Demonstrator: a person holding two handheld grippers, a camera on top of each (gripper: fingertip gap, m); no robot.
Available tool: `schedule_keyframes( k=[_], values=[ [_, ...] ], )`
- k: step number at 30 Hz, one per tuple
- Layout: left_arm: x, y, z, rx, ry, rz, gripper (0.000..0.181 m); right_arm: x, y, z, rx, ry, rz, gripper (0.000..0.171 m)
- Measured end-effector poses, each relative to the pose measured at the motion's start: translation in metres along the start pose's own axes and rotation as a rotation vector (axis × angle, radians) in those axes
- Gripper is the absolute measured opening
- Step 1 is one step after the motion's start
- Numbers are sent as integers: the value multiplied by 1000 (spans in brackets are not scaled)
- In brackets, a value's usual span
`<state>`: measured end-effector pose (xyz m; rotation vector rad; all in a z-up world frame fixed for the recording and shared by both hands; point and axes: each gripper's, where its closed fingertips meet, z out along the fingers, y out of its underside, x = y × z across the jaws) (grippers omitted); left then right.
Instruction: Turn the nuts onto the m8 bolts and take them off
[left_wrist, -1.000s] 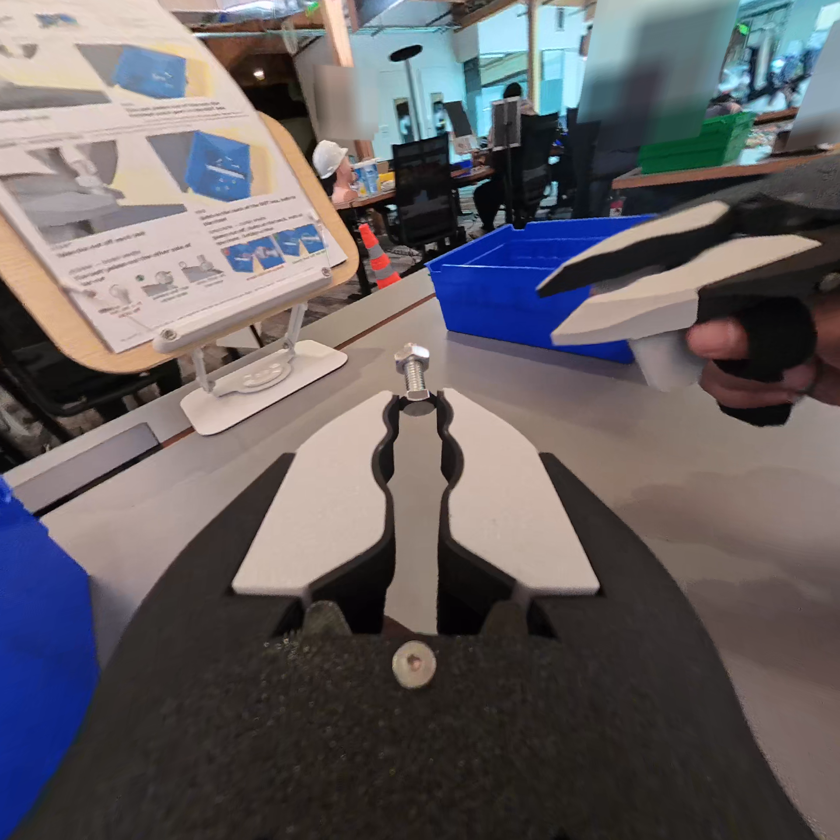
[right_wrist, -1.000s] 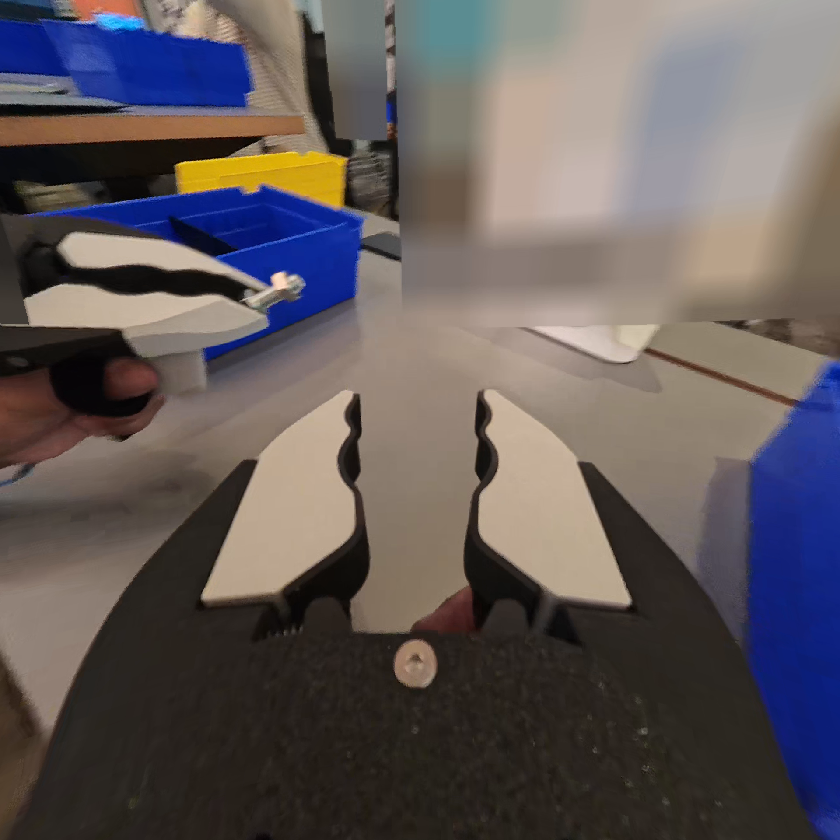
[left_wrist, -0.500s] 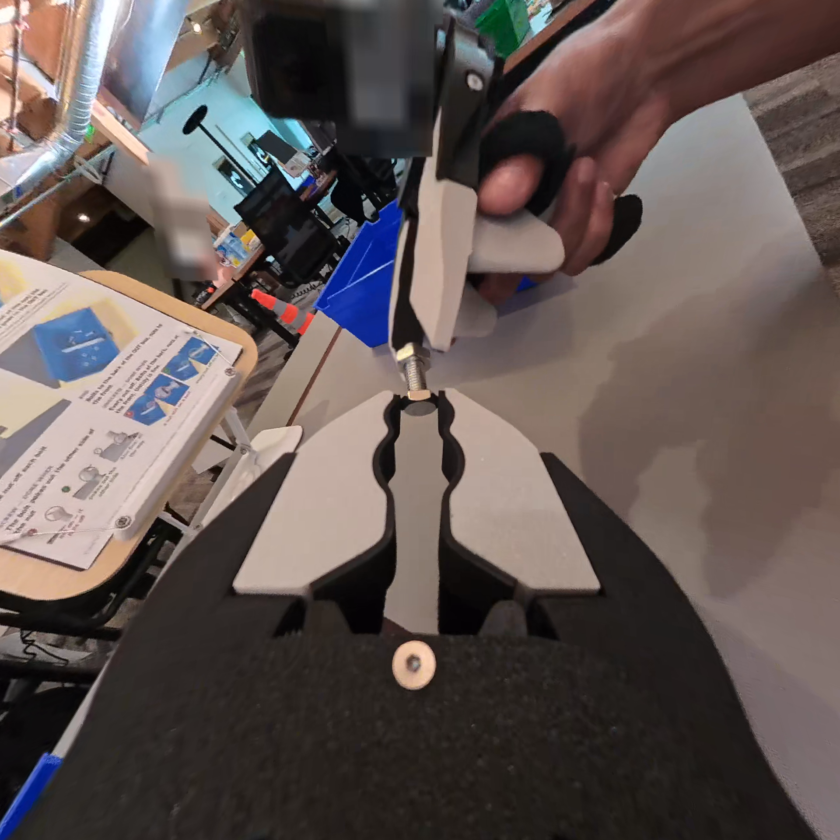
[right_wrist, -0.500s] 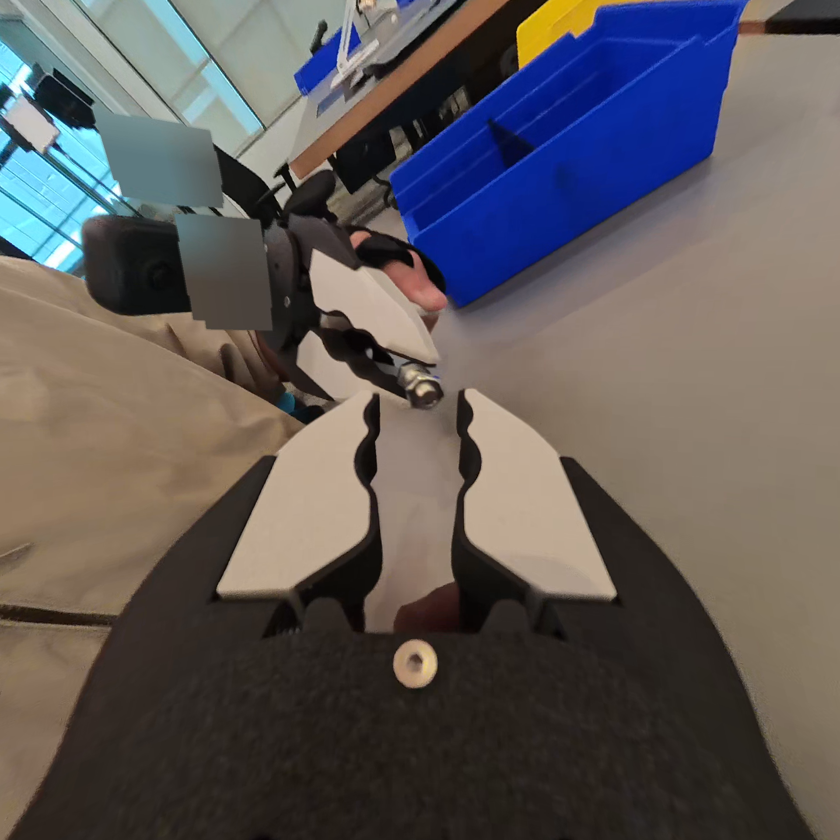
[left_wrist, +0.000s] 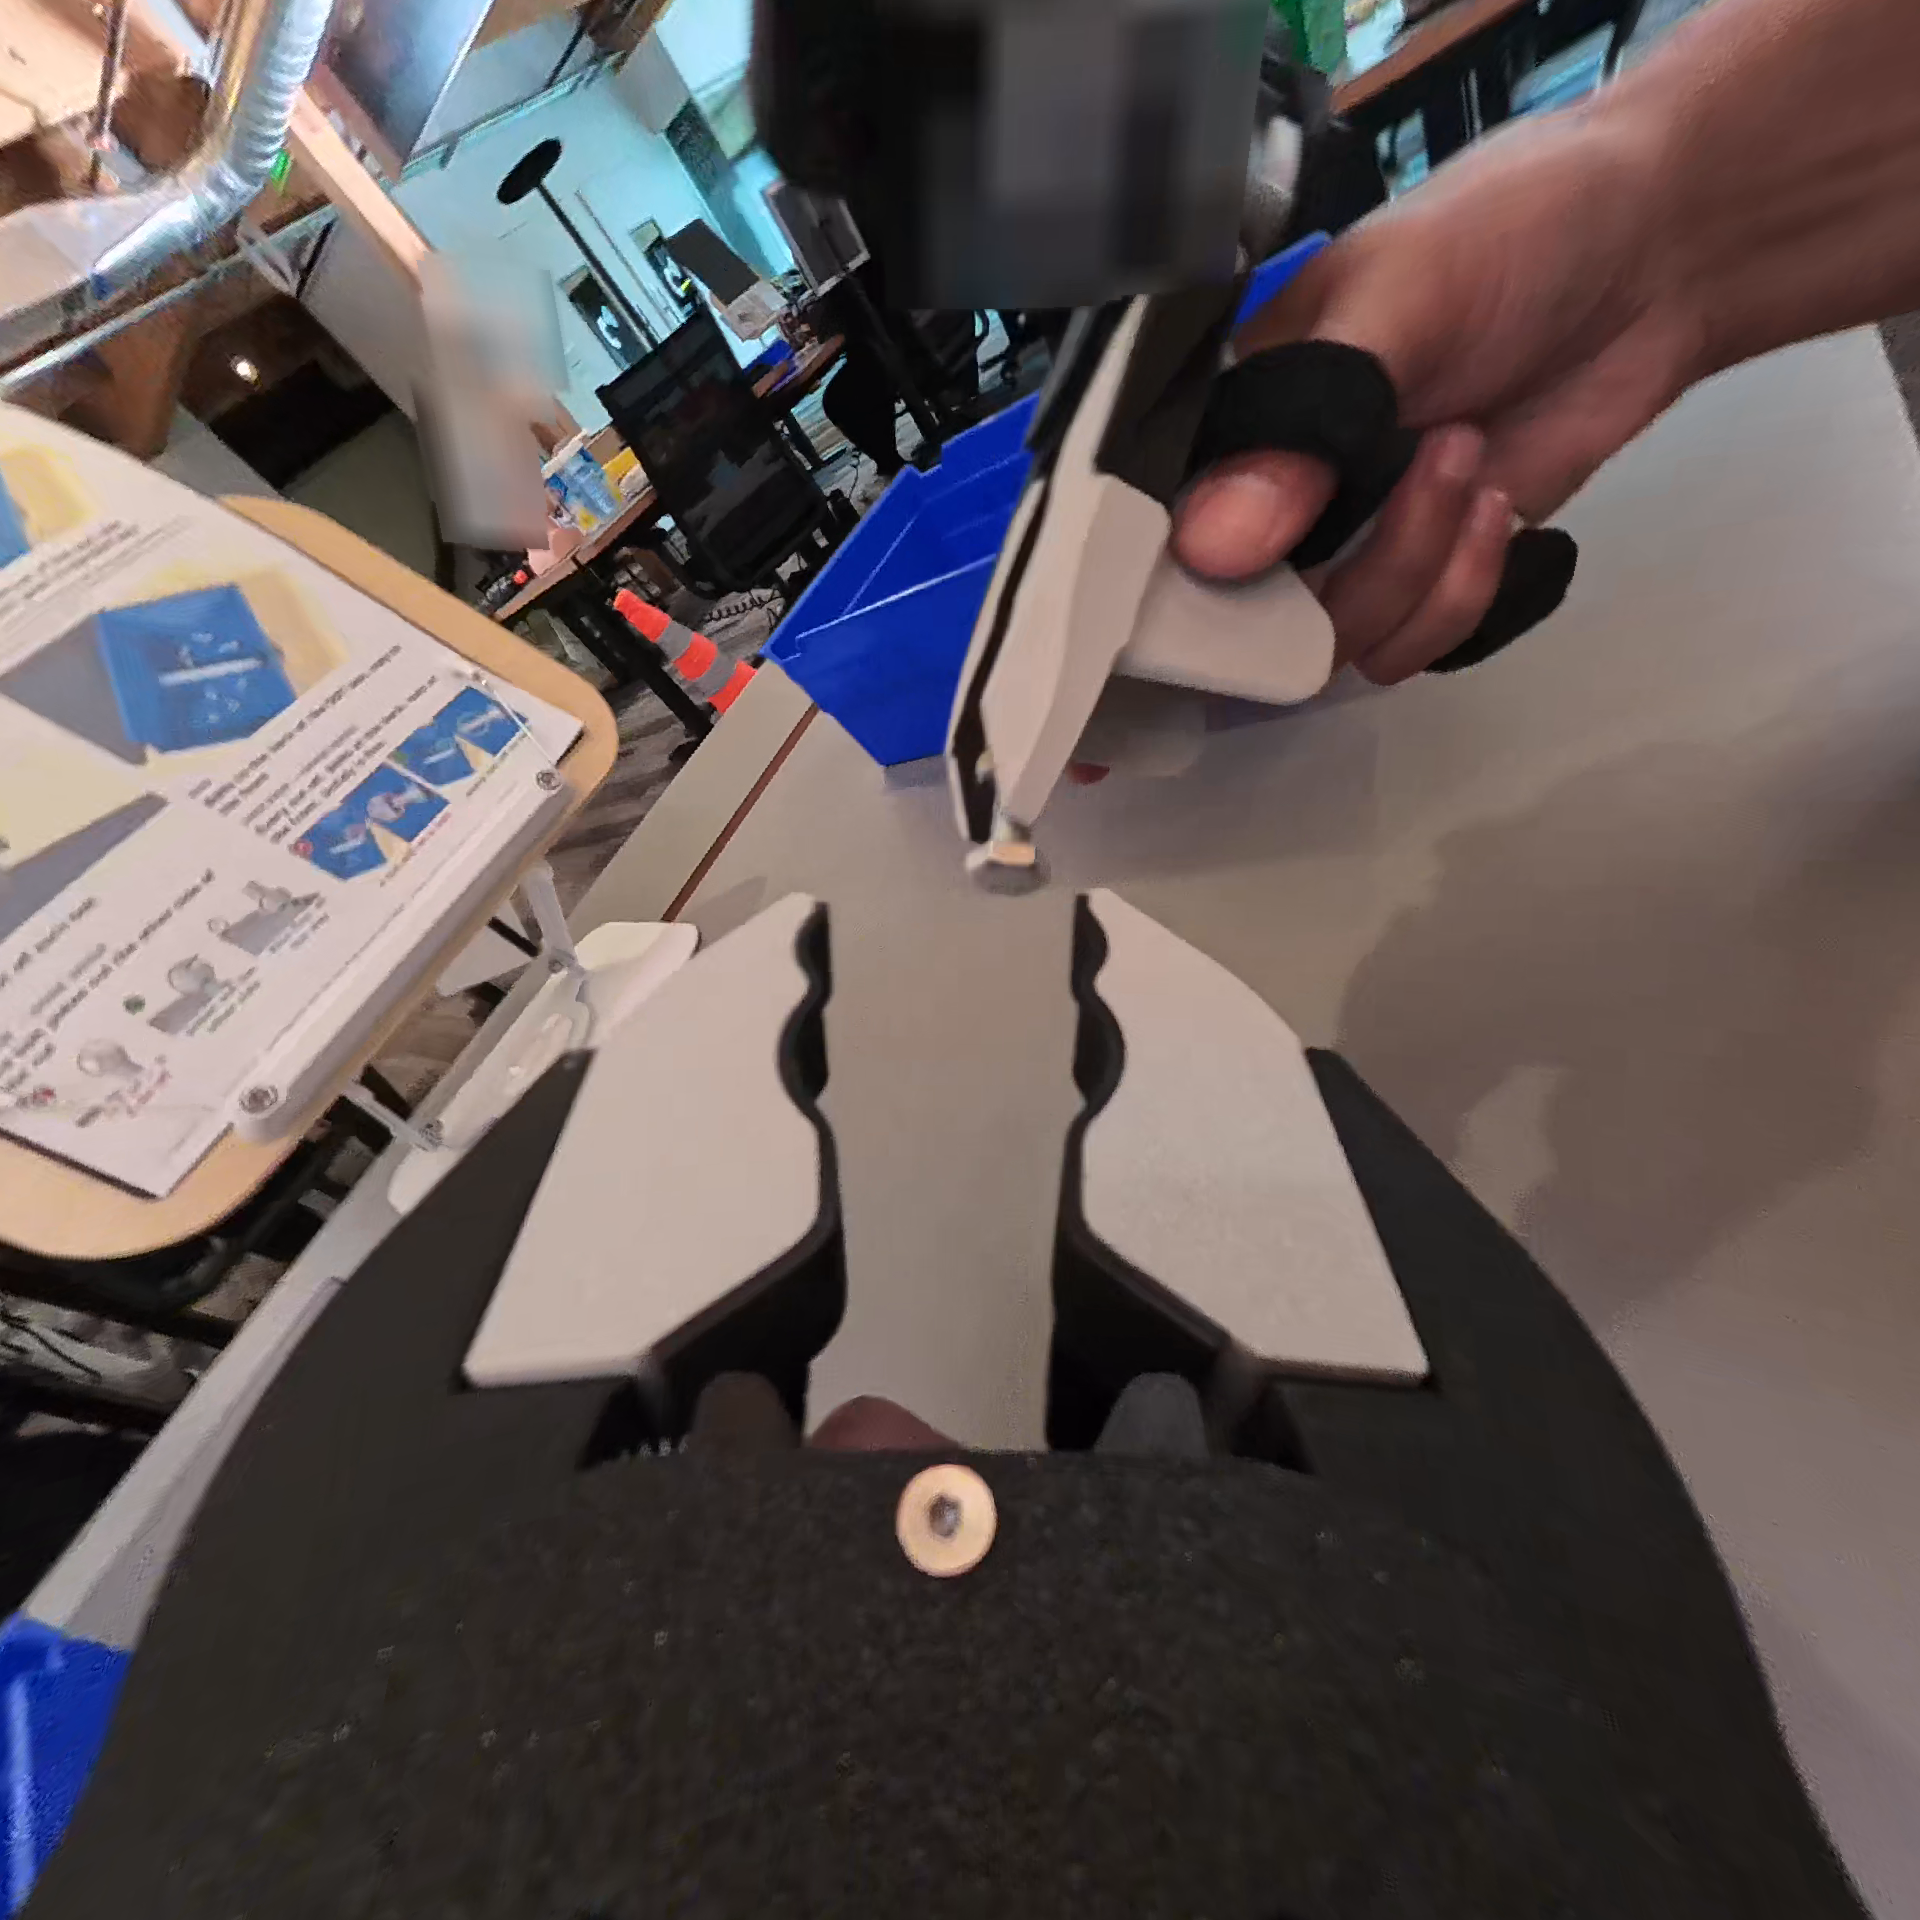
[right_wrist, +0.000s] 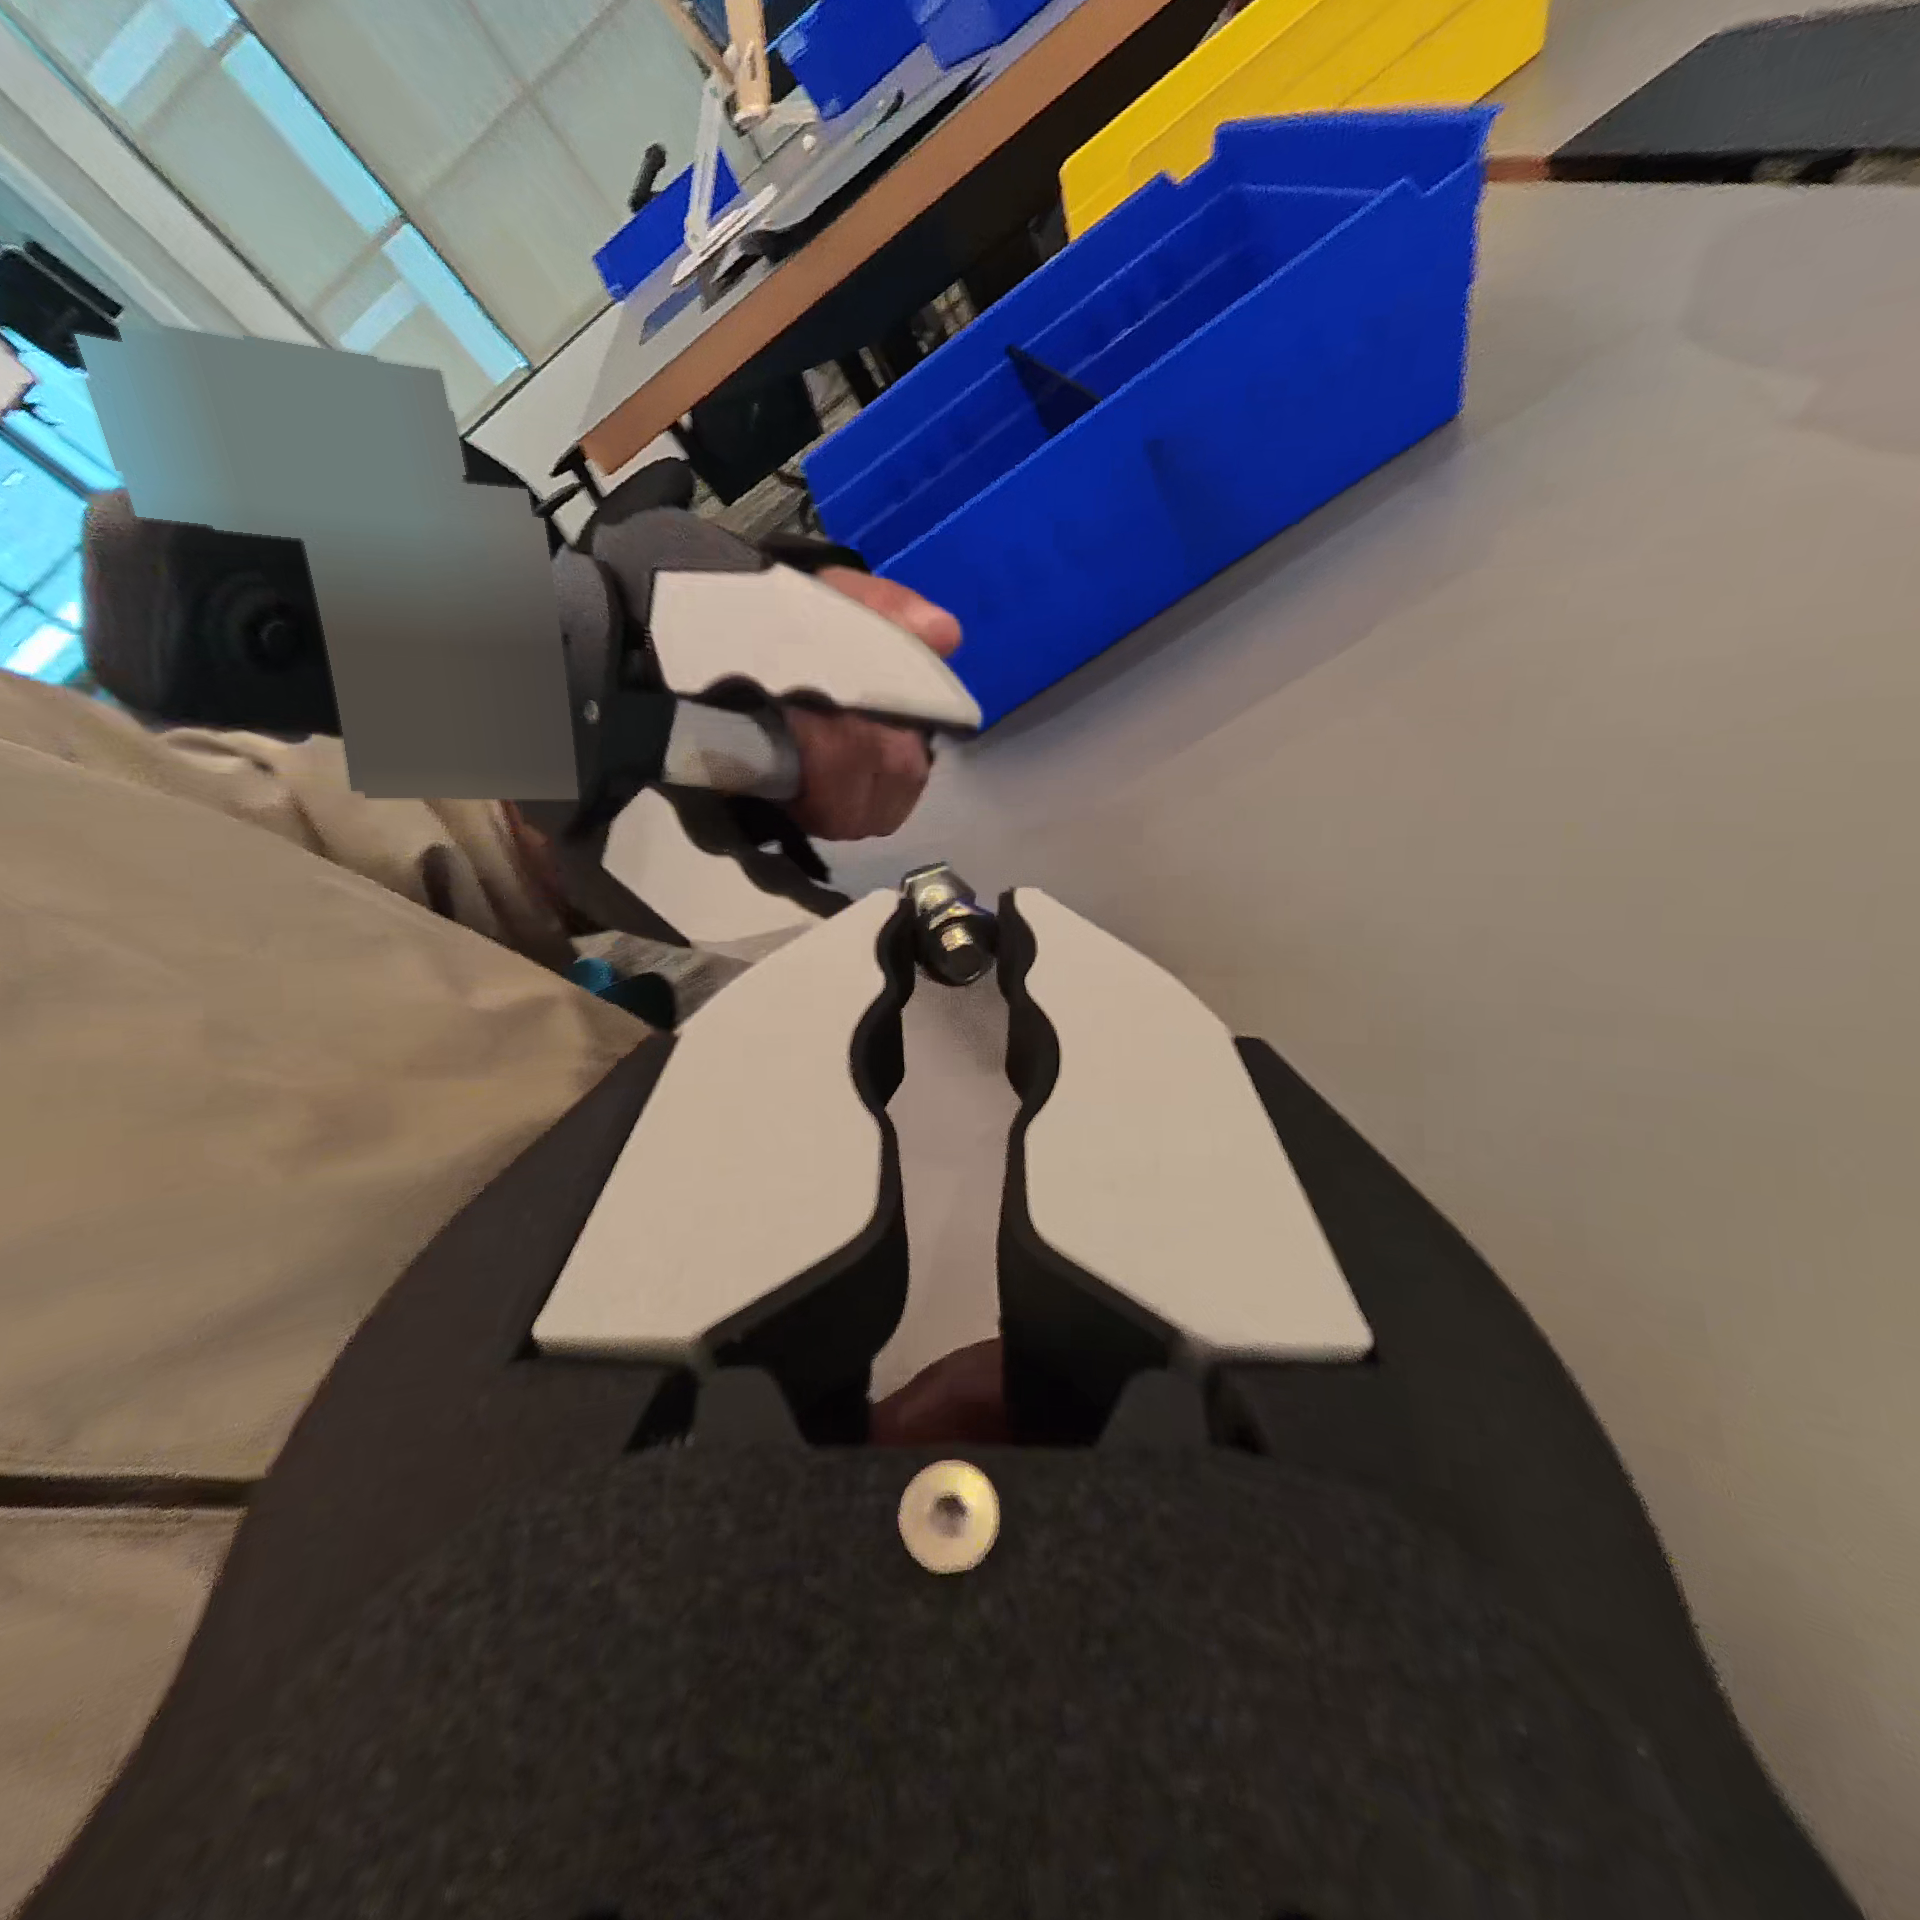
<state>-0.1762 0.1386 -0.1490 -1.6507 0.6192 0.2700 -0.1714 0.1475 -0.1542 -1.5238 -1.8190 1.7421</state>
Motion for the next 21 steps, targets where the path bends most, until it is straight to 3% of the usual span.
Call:
schedule_keyframes(
  k=[3, 8, 11, 17, 21],
  values=[
    [-13, 8, -1, -32, -43, -137, 62, 11, -5, -15, 67, 152, -99, 15],
    [-31, 41, -12, -40, -199, -451, 72, 32, -8, -49, 151, 605, -361, 15],
    [-37, 56, -22, 28, -287, -608, 76, 32, -2, -63, 203, 768, -408, 15],
    [-51, 63, -31, 63, -359, -630, 77, 35, -1, -96, 285, 902, -377, 15],
    [-46, 62, -29, 68, -328, -607, 75, 70, -25, -183, 277, 1097, -342, 15]
  ],
)
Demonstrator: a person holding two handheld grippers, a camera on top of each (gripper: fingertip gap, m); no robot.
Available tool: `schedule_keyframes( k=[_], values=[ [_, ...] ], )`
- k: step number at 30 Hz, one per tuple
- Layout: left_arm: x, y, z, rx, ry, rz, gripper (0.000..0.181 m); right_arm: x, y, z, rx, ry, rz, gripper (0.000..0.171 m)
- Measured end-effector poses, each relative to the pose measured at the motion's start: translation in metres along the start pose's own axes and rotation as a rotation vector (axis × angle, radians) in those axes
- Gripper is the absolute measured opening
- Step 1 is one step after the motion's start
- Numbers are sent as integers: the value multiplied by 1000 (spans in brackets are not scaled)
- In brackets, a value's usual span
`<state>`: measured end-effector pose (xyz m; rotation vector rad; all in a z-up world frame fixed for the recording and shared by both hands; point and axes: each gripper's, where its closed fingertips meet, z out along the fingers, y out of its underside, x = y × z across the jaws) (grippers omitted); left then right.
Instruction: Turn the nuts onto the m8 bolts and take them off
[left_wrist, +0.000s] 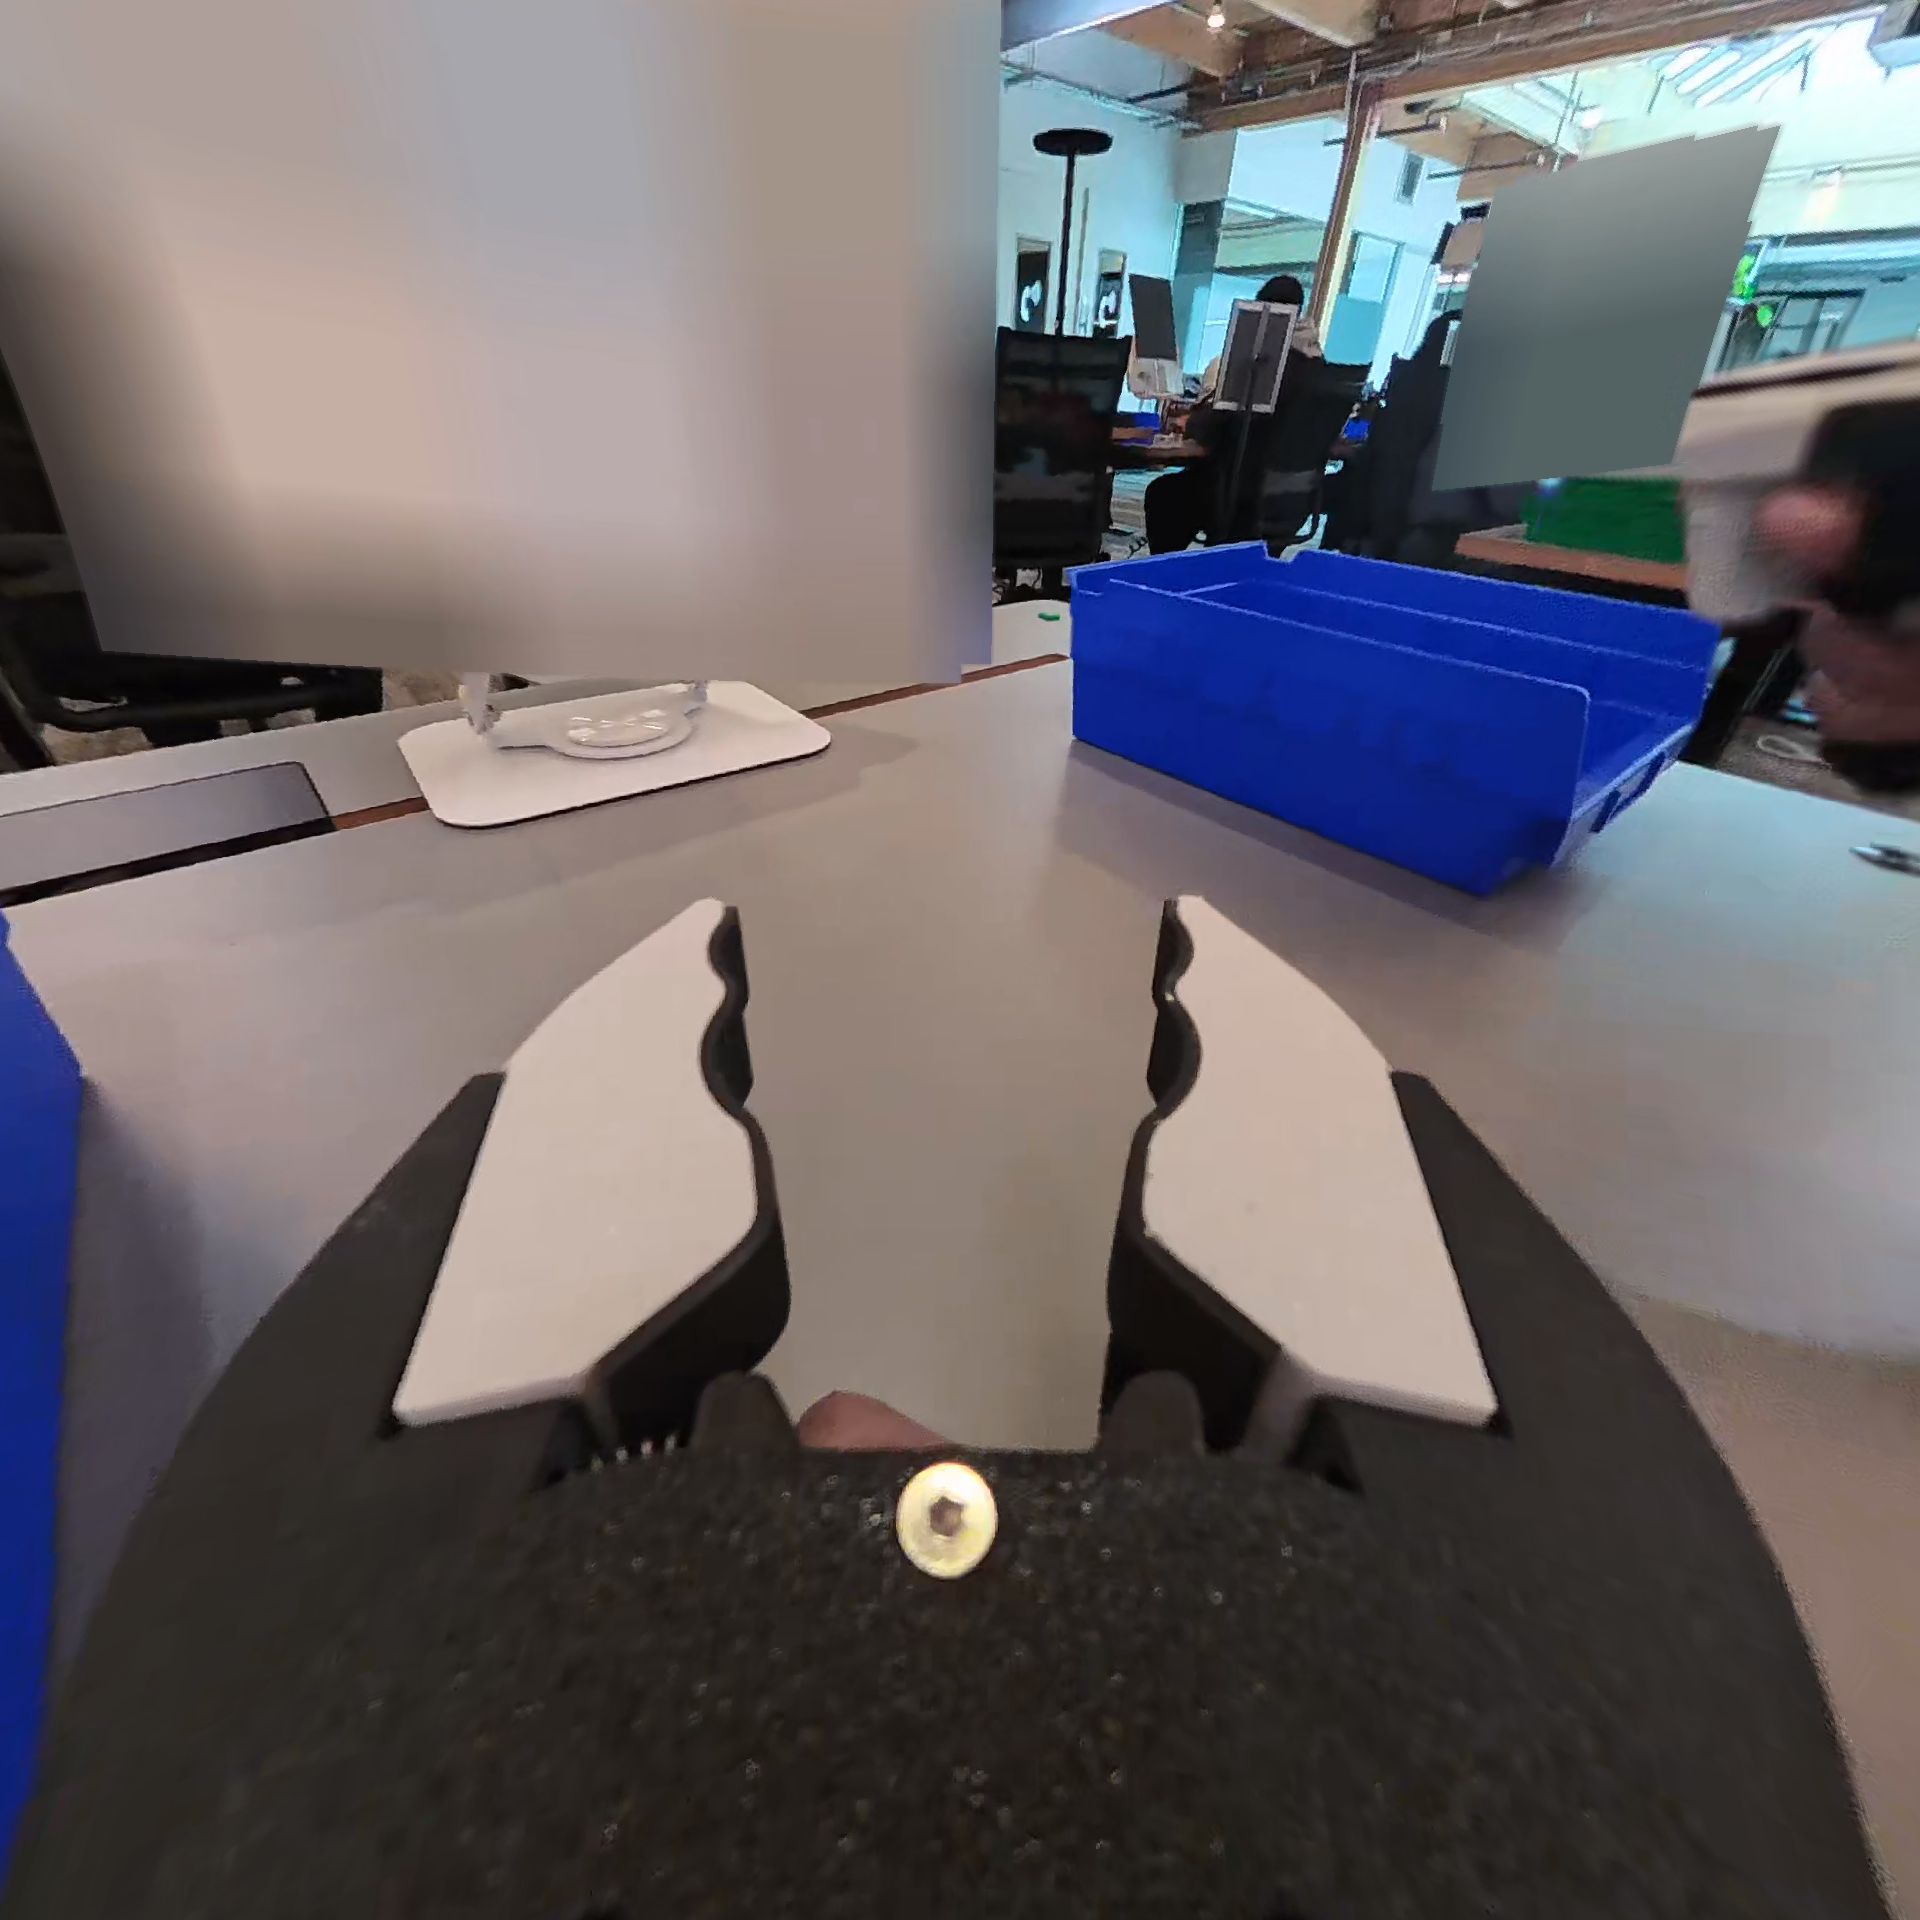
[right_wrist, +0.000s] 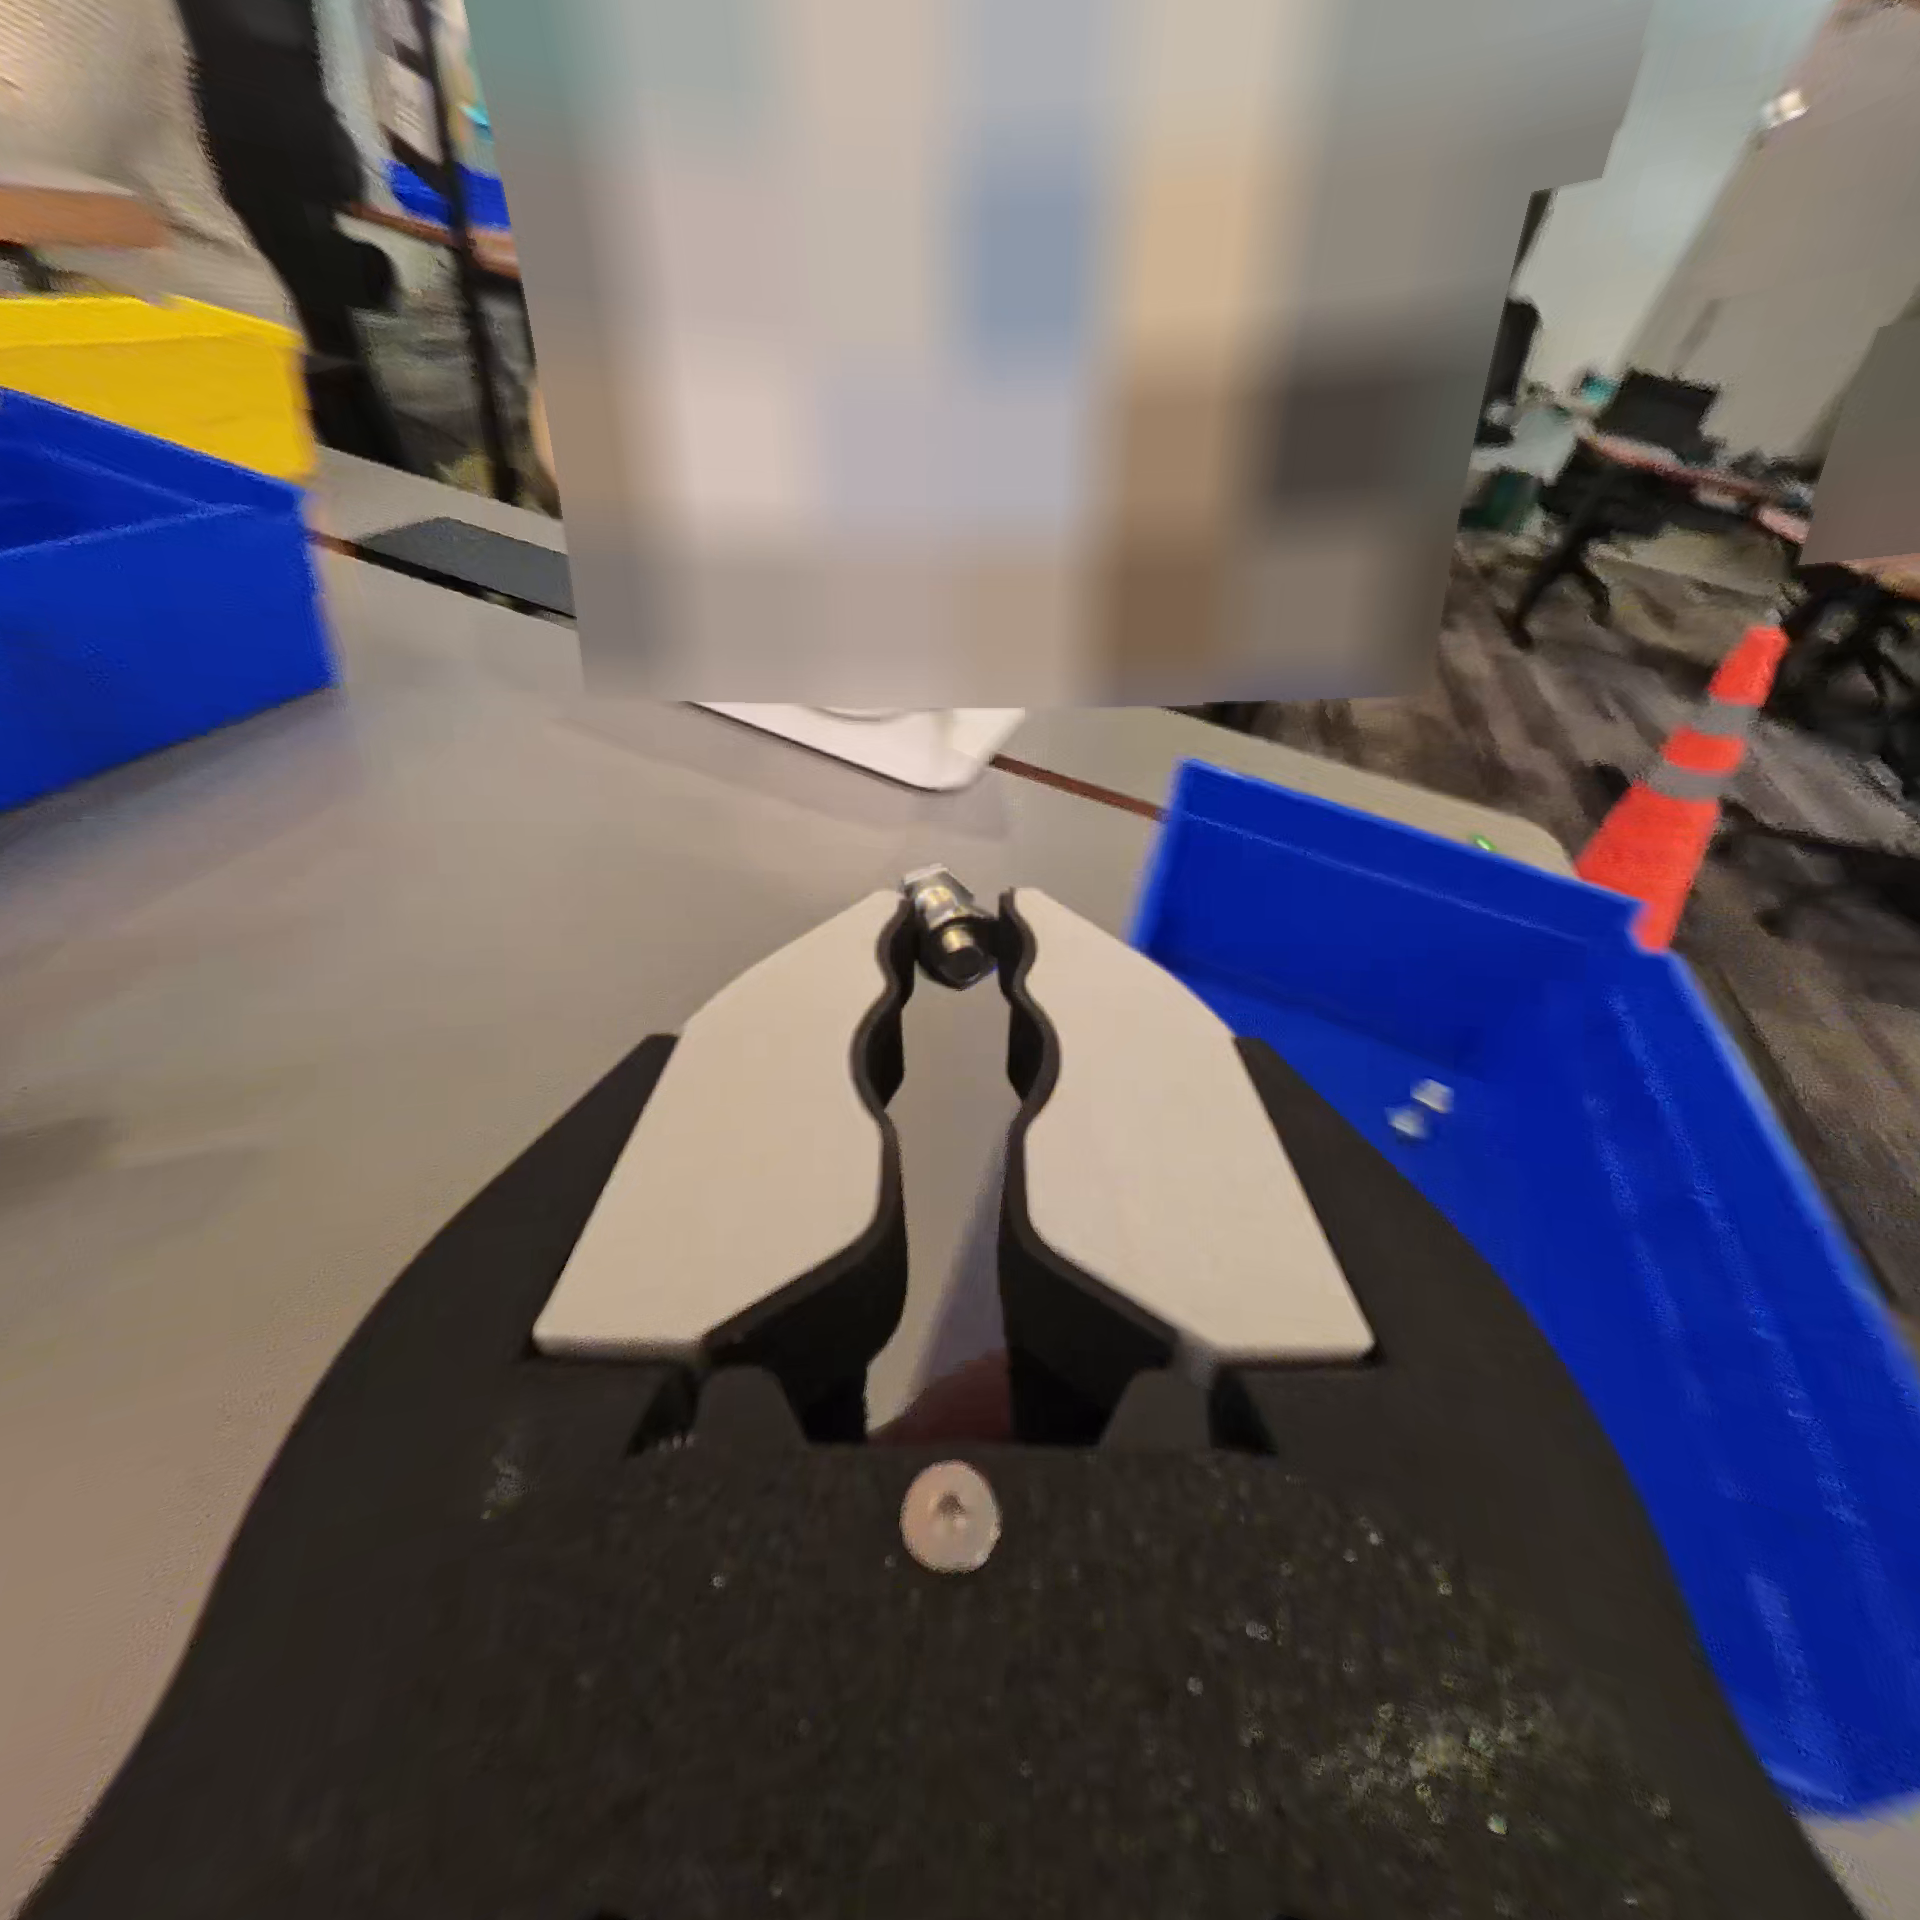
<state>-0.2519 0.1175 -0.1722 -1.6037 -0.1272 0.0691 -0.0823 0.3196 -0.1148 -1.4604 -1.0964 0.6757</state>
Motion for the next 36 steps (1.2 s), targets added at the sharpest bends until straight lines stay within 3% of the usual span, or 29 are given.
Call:
schedule_keyframes(
  k=[4, 9, 15, 24, 26, 29, 33, 36],
  values=[
    [8, 1, -1, -3, -7, 71, 71, 101, 70, 45, -375, 68, 21, 15],
    [16, 7, 2, -37, 20, 62, 72, 158, 150, 88, -733, 69, 4, 16],
    [8, 13, 4, -68, 21, 9, 72, 187, 178, 108, -793, 155, 6, 16],
    [14, 16, 6, -85, 38, 25, 71, 189, 177, 110, -754, 171, 36, 16],
    [15, 16, 7, -88, 38, 35, 71, 191, 174, 111, -735, 188, 22, 19],
    [15, 18, 7, -92, 38, 35, 71, 188, 145, 104, -656, 218, 8, 46],
    [11, 17, 8, -89, 21, 28, 71, 142, 56, 70, -383, 207, -27, 50],
    [10, 17, 8, -90, 15, 30, 70, 63, -11, 38, -106, 90, 3, 50]
  ],
)
